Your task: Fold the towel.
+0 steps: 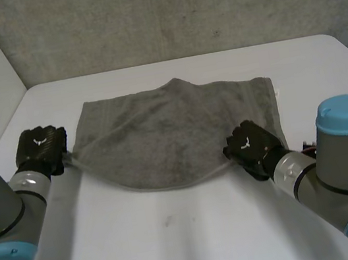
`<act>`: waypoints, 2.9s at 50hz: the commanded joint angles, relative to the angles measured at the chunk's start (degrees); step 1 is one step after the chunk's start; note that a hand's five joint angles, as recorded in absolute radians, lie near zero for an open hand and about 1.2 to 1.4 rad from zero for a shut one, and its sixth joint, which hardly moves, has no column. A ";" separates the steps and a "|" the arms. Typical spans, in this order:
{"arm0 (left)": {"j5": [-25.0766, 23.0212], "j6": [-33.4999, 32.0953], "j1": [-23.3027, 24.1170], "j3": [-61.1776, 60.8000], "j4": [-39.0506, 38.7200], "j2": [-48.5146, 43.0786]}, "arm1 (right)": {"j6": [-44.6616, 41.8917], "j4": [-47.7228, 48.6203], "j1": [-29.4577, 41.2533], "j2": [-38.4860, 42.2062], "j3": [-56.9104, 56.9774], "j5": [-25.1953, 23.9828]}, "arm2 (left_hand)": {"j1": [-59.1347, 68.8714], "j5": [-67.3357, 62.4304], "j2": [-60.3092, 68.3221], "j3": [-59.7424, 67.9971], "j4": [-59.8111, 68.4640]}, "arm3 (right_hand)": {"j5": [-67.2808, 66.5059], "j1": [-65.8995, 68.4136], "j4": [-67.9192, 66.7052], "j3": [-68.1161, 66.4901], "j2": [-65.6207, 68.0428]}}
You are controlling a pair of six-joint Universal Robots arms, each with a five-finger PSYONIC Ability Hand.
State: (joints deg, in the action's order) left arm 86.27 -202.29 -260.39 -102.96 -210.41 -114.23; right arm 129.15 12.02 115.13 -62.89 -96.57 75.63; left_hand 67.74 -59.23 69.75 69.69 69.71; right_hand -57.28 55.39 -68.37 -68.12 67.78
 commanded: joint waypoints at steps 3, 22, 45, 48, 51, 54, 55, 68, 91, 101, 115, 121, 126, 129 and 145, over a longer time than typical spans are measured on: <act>0.21 0.15 -1.96 -0.57 -0.62 2.78 | 18.77 0.37 -3.60 -0.31 -0.11 0.39 | 12.26 -10.77 10.25 10.31 10.29 | 17.49 -5.60 18.59 18.34 -18.00; 0.04 0.59 -2.14 -2.59 -0.62 5.33 | 45.49 2.83 -13.36 -8.31 -13.29 0.31 | 12.26 -10.77 10.25 10.31 10.29 | 29.44 -17.55 30.53 30.28 -29.94; -0.05 0.59 -2.13 -3.38 -0.62 5.33 | 49.89 4.76 -16.61 -11.47 -15.66 2.06 | 12.26 -10.77 10.25 10.31 10.29 | 29.77 -17.88 30.87 30.62 -30.27; -0.05 0.59 -2.14 -3.38 -0.70 5.33 | 50.06 4.94 -16.52 -10.86 -15.14 2.06 | 12.26 -10.77 10.25 10.31 10.29 | 29.61 -17.72 30.70 30.45 -30.11; -0.05 0.50 -2.14 -3.38 -0.70 5.33 | 50.94 5.12 -16.34 -9.11 -14.00 2.15 | 12.26 -10.77 10.25 10.31 10.29 | 29.27 -17.38 30.37 30.12 -29.78; -0.05 0.50 -2.14 -3.30 -0.70 5.33 | 52.43 5.03 -16.08 -6.56 -12.33 2.15 | 12.26 -10.77 10.25 10.31 10.29 | 28.27 -16.38 29.36 29.11 -28.77; -0.05 0.50 -2.14 -3.30 -0.70 5.33 | 52.44 5.03 -16.08 -6.55 -12.32 2.15 | 12.26 -10.77 10.25 10.31 10.29 | 28.26 -16.37 29.35 29.11 -28.76; 0.04 0.41 -2.40 -3.30 -0.70 5.60 | 53.14 8.11 -16.26 -1.19 -8.89 2.85 | 12.26 -10.77 10.25 10.31 10.29 | -12.72 24.61 -11.63 -11.88 12.22; -0.05 -13.81 -3.19 -11.81 35.50 26.40 | -5.35 -28.14 -23.72 -26.94 -11.36 -3.91 | 12.26 -10.77 10.25 10.31 10.29 | -12.72 24.61 -11.63 -11.88 12.22; -2.15 -18.05 -3.80 -12.36 32.45 28.72 | -11.92 -35.43 -28.39 -25.54 -7.50 -4.97 | 12.26 -10.77 10.25 10.31 10.29 | -12.72 24.61 -11.63 -11.88 12.22; -0.68 -11.29 1.55 12.66 21.00 -0.70 | 2.60 -10.46 -14.42 0.63 12.79 5.73 | 12.26 -10.77 10.25 10.31 10.29 | -12.72 24.61 -11.63 -11.88 12.22; 4.07 -10.05 3.57 27.34 20.92 -12.22 | 3.39 -2.64 -11.87 10.40 22.64 8.48 | 12.26 -10.77 10.25 10.31 10.29 | -12.72 24.61 -11.63 -11.88 12.22; 5.57 -10.22 4.72 36.66 20.56 -19.25 | 2.96 3.43 -11.33 16.20 27.91 9.36 | 12.26 -10.77 10.25 10.31 10.29 | -12.72 24.61 -11.63 -11.88 12.22; 5.92 -10.22 5.59 41.33 20.56 -22.69 | 2.78 4.59 -10.90 20.24 31.43 10.32 | 12.26 -10.77 10.25 10.31 10.29 | -12.72 24.61 -11.63 -11.88 12.22; 8.74 -10.32 8.24 42.68 20.65 -23.52 | 6.71 4.68 -10.98 18.36 32.16 12.35 | -57.74 59.23 -59.75 -59.69 -59.71 | 57.28 -45.39 58.37 58.12 -57.78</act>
State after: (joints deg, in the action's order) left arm 94.69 -212.89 -253.78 -56.82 -189.76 -141.51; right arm 131.65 17.15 104.44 -37.33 -60.82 88.22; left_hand 42.22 -32.54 40.98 41.12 40.82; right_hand -9.76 14.04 -19.44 -19.28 18.73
